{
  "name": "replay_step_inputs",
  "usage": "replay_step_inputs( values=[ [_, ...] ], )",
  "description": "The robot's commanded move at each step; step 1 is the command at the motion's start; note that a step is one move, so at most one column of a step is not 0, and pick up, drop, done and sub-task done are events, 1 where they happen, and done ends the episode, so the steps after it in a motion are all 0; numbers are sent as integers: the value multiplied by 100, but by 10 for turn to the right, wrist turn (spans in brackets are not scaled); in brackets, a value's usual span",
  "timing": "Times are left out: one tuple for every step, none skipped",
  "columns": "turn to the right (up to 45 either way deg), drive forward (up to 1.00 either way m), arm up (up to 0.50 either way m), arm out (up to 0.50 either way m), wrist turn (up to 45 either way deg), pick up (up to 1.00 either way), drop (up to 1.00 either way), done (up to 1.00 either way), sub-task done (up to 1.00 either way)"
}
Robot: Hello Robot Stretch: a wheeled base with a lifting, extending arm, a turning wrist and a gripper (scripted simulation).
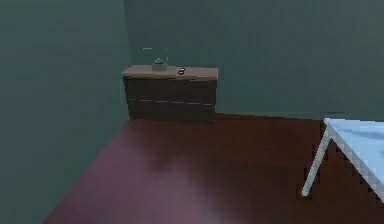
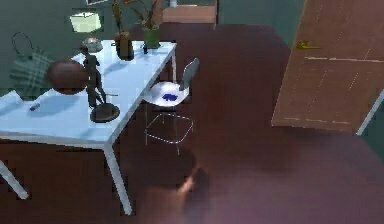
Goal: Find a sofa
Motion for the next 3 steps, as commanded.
replay_step_inputs(
  values=[
    [120,0,0,0,0,0,0,0,0],
    [0,100,0,0,0,0,0,0,0],
    [60,0,0,0,0,0,0,0,0]
  ],
)
